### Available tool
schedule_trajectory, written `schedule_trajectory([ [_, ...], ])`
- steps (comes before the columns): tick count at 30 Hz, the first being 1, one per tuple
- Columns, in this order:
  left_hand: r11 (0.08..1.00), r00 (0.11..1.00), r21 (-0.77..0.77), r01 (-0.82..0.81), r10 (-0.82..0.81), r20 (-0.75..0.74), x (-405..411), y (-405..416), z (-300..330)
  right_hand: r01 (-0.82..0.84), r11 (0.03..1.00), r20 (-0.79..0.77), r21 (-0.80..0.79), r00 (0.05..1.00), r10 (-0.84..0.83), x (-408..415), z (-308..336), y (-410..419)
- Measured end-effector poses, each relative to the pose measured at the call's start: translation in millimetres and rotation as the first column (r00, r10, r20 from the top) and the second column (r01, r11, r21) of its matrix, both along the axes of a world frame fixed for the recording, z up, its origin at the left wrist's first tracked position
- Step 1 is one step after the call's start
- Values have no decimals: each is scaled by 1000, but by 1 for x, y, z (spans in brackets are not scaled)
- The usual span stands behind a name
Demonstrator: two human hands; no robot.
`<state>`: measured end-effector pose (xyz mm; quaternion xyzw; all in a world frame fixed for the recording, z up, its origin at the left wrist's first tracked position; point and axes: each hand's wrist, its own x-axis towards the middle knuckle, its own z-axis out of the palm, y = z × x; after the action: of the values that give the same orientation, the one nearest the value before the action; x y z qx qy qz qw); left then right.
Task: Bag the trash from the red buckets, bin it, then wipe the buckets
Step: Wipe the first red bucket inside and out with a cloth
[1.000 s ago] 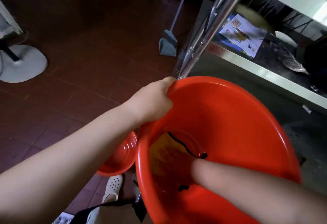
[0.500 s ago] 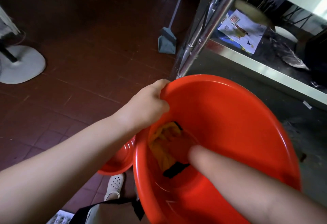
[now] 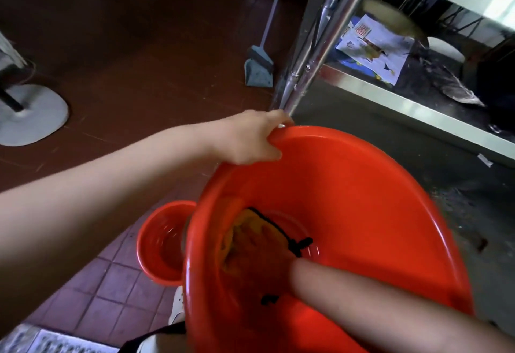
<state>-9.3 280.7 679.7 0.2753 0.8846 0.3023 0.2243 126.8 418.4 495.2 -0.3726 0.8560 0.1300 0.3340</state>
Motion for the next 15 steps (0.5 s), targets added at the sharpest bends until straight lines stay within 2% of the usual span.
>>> schedule_trajectory([
  [1,995,994,103,-11,0,106,-6,7,-3,-74,997,-8,9,997,74,5,-3,1],
  [2,983,981,181,-29,-7,196,-9,12,-6,-99,994,-83,39,991,102,7,-5,3],
  [4,959,955,276,-55,-31,296,-13,16,-13,-106,986,-160,125,979,126,-2,2,7],
  [6,939,946,335,-79,-35,323,-12,14,-18,-186,981,-109,52,976,190,-16,-6,17],
  [7,933,946,349,-93,-26,323,-10,12,-19,-178,983,-18,35,984,178,-23,-10,21],
  [8,931,948,351,-103,-15,317,-9,10,-20,-107,994,20,32,994,106,-29,-11,26],
  [10,935,952,336,-114,7,306,-5,5,-22,-16,999,-3,33,1000,16,-38,-12,34],
  [13,932,946,328,-152,41,320,0,-2,-20,81,989,-6,123,997,-81,-42,-13,48],
  [15,919,940,336,-207,91,329,5,-8,-20,236,959,0,157,971,-239,-43,-7,52],
])
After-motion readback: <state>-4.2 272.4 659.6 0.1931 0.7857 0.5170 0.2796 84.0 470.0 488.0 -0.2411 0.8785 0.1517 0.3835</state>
